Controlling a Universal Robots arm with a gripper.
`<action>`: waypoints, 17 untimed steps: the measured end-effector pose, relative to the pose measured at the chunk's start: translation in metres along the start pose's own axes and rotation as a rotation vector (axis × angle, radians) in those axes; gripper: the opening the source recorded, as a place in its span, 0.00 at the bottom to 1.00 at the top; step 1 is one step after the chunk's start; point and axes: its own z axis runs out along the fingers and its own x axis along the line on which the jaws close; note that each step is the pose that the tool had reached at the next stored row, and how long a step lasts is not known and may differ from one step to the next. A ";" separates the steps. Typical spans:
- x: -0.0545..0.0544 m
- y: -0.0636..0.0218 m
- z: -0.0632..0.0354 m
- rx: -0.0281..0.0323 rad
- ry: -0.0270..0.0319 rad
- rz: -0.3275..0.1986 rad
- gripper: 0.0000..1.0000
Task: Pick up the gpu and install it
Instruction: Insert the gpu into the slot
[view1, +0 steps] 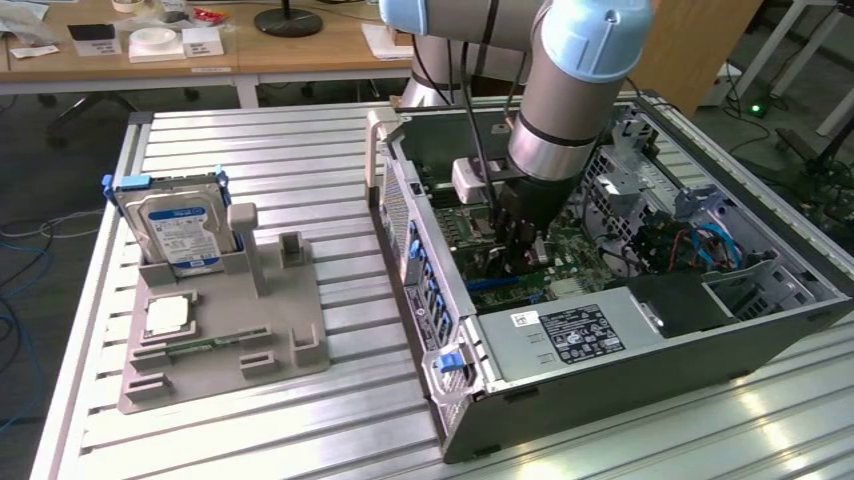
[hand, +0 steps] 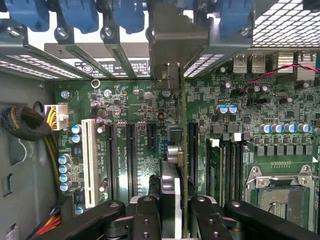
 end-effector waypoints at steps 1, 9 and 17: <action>0.000 0.0000 0.0000 0.0001 0.0001 0.000 0.28; -0.002 0.0010 0.0014 -0.0001 0.0001 0.000 0.28; -0.002 0.0019 0.0038 0.0001 -0.0002 0.000 0.28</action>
